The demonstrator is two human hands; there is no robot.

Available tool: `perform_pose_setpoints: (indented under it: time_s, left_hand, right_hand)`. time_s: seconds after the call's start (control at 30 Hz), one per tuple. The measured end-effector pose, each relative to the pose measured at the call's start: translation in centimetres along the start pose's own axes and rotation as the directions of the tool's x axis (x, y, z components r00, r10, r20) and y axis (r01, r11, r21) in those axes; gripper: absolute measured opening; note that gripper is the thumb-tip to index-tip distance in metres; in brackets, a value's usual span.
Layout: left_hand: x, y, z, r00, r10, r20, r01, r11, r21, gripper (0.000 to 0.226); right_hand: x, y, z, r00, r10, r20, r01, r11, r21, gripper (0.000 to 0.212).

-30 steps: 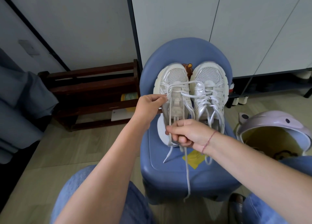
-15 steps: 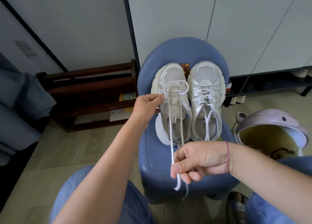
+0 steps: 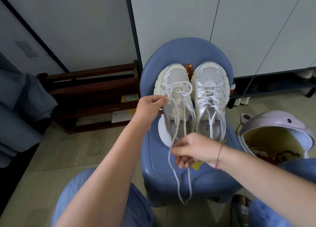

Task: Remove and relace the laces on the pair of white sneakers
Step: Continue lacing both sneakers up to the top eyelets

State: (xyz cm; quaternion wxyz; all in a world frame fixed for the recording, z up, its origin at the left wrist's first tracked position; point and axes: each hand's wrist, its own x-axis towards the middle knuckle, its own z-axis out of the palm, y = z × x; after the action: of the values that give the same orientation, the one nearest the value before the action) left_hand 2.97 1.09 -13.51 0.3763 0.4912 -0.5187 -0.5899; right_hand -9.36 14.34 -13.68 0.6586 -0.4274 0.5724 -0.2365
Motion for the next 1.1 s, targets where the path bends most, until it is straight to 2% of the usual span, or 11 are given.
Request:
perform_pose_setpoints:
  time_s: [0.1,0.23,0.43,0.57,0.63,0.73,0.83,0.93,1.0,1.1]
  left_hand:
    - [0.0,-0.1,0.0,1.0,-0.002,0.002,0.002,1.0,-0.002,0.012]
    - [0.0,-0.1,0.0,1.0,-0.001,0.004,0.001,1.0,0.003,0.012]
    - [-0.1,0.0,0.1,1.0,-0.004,0.003,0.004,1.0,-0.001,0.012]
    - [-0.1,0.1,0.1,1.0,-0.011,-0.002,0.011,1.0,-0.003,0.011]
    - [-0.1,0.1,0.0,1.0,-0.007,0.005,0.007,1.0,-0.001,0.01]
    - [-0.1,0.0,0.0,1.0,0.0,0.004,0.0,1.0,-0.001,0.009]
    - [0.0,0.0,-0.1,1.0,-0.002,0.003,0.002,1.0,0.01,0.011]
    - [0.0,0.0,0.0,1.0,-0.004,-0.007,0.004,1.0,0.011,0.013]
    - [0.1,0.1,0.1,1.0,-0.003,-0.009,0.003,1.0,0.006,0.012]
    - [0.0,0.1,0.2,1.0,-0.002,-0.012,0.002,1.0,-0.004,0.013]
  right_hand:
    - [0.2,-0.5,0.4,0.995,-0.018,-0.101,0.031,0.991,0.131,0.013]
    - [1.1,-1.2,0.2,0.945,-0.076,-0.319,0.147,0.968,0.203,0.012]
    - [3.3,-1.7,0.2,0.931,0.001,-0.364,0.138,0.925,0.355,0.019]
    - [3.9,-2.0,0.0,0.905,-0.049,-0.422,0.196,0.93,0.312,0.024]
    - [3.5,-2.0,0.0,0.922,-0.103,-0.373,0.194,0.957,0.216,0.022]
    - [2.6,-1.9,-0.3,0.969,-0.124,-0.214,0.125,0.992,-0.006,0.017]
    - [1.5,-1.3,-0.4,1.0,-0.013,0.023,0.017,0.982,-0.186,0.017]
    - [0.4,-0.7,-0.1,0.971,0.1,0.219,-0.012,0.93,-0.368,0.015]
    - [0.0,-0.9,-0.1,0.964,0.107,0.242,0.012,0.895,-0.445,0.015]
    - [-0.1,-1.8,-0.6,0.996,-0.014,0.093,0.049,0.92,-0.389,0.018]
